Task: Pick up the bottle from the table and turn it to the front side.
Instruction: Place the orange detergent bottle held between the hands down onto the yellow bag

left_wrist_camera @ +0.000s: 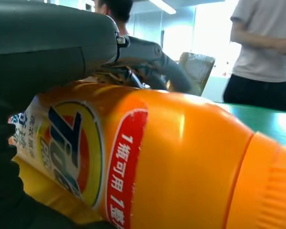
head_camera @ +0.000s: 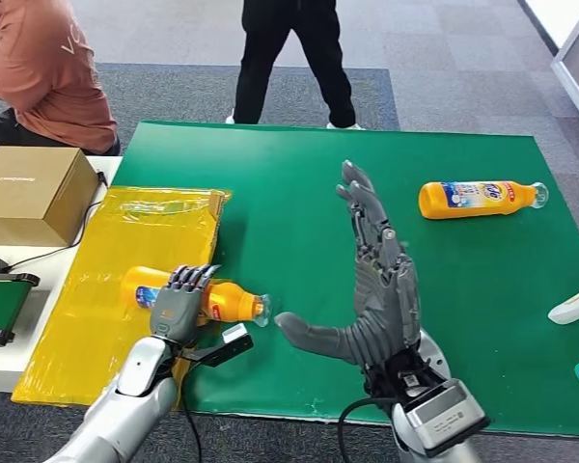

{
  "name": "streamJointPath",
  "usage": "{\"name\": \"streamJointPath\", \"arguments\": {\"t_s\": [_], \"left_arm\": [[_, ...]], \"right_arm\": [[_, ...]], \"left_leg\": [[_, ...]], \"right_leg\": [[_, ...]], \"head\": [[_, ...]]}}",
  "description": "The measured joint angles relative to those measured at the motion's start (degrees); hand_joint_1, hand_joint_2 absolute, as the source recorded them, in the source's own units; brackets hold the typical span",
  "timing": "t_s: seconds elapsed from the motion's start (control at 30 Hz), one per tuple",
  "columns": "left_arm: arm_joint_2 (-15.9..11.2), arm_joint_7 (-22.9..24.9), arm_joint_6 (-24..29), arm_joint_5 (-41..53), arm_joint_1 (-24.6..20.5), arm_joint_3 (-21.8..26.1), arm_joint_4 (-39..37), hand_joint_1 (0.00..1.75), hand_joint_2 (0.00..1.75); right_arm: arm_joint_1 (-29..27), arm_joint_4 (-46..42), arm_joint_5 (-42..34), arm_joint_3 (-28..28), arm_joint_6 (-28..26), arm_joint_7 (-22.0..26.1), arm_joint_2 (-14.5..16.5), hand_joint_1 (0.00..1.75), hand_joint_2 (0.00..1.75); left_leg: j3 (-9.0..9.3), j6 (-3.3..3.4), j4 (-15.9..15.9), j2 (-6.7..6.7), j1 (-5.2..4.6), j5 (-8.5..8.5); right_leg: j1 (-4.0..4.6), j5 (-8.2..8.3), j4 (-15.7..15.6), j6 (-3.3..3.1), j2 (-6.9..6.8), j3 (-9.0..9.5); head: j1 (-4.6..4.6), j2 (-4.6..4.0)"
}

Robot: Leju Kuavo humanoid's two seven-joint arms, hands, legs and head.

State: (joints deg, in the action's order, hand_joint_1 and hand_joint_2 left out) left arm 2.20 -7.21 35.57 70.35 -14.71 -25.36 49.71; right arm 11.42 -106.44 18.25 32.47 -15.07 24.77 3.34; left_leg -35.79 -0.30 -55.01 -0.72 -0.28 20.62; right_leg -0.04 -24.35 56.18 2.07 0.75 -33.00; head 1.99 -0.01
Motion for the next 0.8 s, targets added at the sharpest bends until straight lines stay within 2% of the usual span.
{"name": "streamJointPath", "arguments": {"t_s": [0.4,0.53,0.7,0.8], "left_arm": [[1.1,-2.0,-2.9,-7.2,4.9,2.5,6.7,0.00,0.00],[1.6,-3.2,-1.3,-10.3,6.9,4.2,9.3,0.00,0.00],[2.5,-4.3,3.1,-13.9,9.0,7.5,12.4,0.00,0.00],[3.5,-6.6,4.2,-15.2,10.2,10.3,14.1,0.00,0.00]], "right_arm": [[-0.7,0.4,3.1,0.2,3.3,-1.8,-1.2,0.00,1.75],[-1.0,0.8,3.8,0.2,3.7,-2.2,-1.4,0.00,1.75],[-1.6,1.8,4.7,0.3,3.9,-2.8,-1.6,0.00,1.75],[-1.9,2.4,5.3,0.4,3.8,-3.1,-1.8,0.00,1.75]], "left_leg": [[0.01,0.00,0.0,0.00,0.01,0.01],[0.01,0.00,0.0,0.00,0.01,0.01],[0.00,0.00,0.0,0.00,0.00,0.02],[0.00,0.01,0.0,0.00,0.00,0.02]], "right_leg": [[0.01,-0.03,0.0,-0.04,0.00,0.00],[0.01,-0.03,0.0,-0.04,0.00,0.00],[0.01,-0.03,0.0,-0.04,-0.01,0.01],[0.01,-0.04,0.0,-0.04,-0.01,0.00]], "head": [[0.00,0.01],[0.01,0.01],[0.01,-0.01],[0.00,0.01]]}}
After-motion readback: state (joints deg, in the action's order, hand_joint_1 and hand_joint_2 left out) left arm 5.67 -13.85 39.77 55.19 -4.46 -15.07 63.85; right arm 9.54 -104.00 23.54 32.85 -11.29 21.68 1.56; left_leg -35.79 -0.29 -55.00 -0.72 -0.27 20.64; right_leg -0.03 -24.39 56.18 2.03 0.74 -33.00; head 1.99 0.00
